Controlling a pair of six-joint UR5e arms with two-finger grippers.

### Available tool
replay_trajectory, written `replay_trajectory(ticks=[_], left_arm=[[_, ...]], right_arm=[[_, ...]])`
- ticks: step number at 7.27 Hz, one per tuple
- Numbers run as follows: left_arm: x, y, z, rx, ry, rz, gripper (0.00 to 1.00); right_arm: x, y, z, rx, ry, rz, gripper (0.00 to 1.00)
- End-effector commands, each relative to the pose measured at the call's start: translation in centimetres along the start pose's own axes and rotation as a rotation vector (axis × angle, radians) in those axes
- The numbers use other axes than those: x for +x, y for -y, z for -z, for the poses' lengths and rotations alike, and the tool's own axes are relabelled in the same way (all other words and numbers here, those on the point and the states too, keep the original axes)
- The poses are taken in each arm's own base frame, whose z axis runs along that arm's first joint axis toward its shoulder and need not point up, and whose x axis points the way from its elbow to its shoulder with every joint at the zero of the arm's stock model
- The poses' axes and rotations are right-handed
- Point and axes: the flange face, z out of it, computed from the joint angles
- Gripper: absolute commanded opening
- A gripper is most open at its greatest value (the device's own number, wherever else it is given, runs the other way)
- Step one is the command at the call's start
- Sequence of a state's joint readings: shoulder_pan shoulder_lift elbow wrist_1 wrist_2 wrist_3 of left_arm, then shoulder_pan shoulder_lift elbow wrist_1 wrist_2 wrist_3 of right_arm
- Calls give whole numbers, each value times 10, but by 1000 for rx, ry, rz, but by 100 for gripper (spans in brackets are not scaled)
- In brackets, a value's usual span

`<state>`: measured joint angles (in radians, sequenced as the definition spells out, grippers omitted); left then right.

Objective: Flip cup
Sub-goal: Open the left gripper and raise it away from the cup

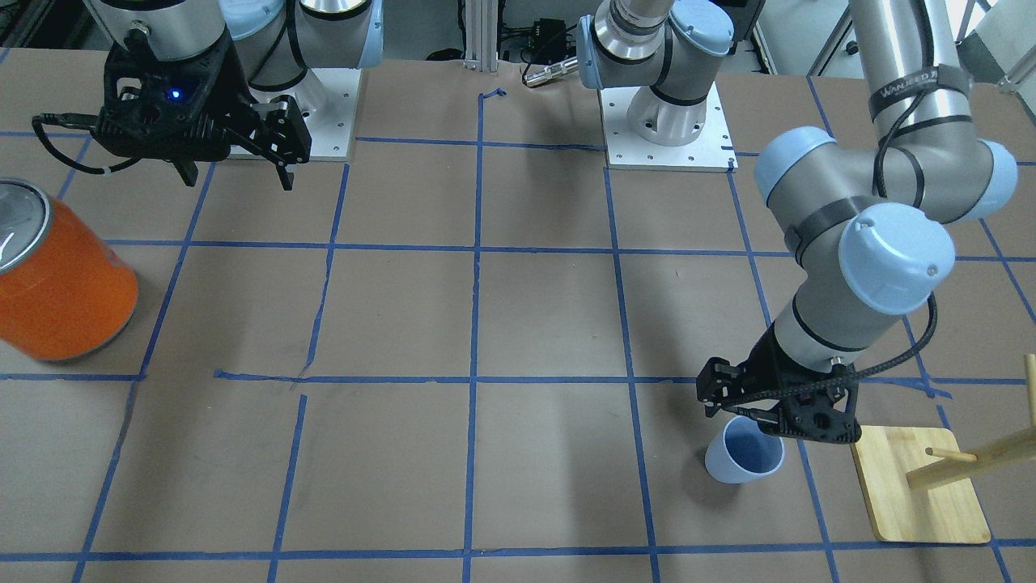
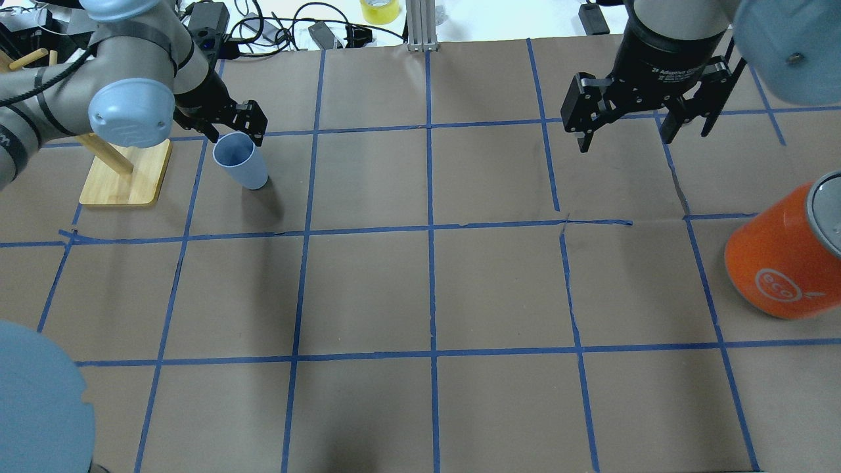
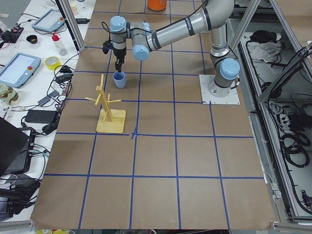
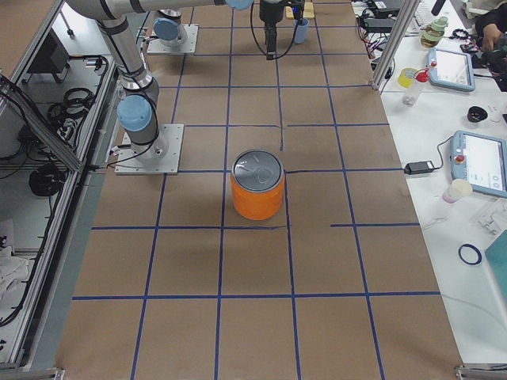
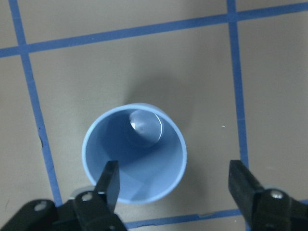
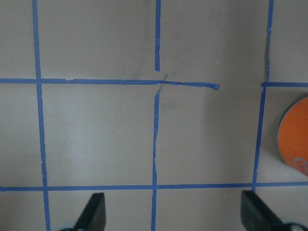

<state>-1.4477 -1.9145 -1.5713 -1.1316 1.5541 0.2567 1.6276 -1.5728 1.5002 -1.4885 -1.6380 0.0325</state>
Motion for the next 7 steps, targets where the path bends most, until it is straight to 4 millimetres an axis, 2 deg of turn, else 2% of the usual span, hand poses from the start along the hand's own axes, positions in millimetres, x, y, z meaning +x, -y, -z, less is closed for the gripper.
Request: replay_trajectory(ticks=[1, 2, 3, 4, 5, 6, 7], left_arm=[[34, -28, 78, 2, 16, -33, 85], [57, -38, 99, 19, 59, -42, 86], [76, -49, 123, 51, 62, -43, 95], [81, -68, 144, 36, 59, -41, 100], [84, -90, 162, -14, 45, 26, 100], [87, -102, 173, -4, 40, 125, 100], [88, -109, 183, 14, 43, 148, 100]], right_arm=[[-1, 0, 0, -3, 12, -3, 100], [-1, 0, -1, -3, 12, -3, 100], [-2, 0, -2, -4, 13, -4, 100], [-2, 0, -2, -3, 13, -6, 100], [-2, 0, 0, -3, 15, -12, 100], [-2, 0, 0, -2, 15, -12, 100], [-2, 0, 0, -2, 15, -12, 100]])
